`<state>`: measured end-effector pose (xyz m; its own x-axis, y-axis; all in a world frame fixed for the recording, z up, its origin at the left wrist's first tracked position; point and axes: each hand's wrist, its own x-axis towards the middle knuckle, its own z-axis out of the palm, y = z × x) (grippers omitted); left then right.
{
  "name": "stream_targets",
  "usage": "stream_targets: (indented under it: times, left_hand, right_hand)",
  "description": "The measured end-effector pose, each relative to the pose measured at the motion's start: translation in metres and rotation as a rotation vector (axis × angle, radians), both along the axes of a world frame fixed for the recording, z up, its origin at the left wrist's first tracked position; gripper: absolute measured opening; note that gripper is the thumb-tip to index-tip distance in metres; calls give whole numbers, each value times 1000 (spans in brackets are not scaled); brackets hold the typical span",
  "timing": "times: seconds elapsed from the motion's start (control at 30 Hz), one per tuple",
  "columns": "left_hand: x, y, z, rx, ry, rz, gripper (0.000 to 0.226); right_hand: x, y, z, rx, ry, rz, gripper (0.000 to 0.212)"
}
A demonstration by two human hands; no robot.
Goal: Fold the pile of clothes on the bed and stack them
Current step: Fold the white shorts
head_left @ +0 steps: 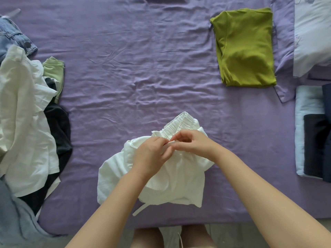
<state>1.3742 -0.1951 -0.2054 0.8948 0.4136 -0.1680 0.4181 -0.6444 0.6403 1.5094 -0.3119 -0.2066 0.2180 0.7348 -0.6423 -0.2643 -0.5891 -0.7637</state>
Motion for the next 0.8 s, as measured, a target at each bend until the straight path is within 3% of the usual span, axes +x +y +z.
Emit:
stream_targets:
  times: [0.17, 0.4, 0.63, 0.8]
  left_hand:
    - [2, 1, -3, -104, 53, 5, 19]
    - [1, 2, -2, -488, 185, 159, 9]
    - [2, 12, 8, -620, 186, 156, 8]
    - [-1, 15, 8, -928, 169, 264, 13]
  right_hand:
    - [6, -5, 1, 18, -43, 28, 13]
    - [4, -4, 3, 13, -198, 39, 7]
    - [0, -10, 3, 49, -10, -13, 5]
    - [6, -12, 5, 131, 89, -5, 11]
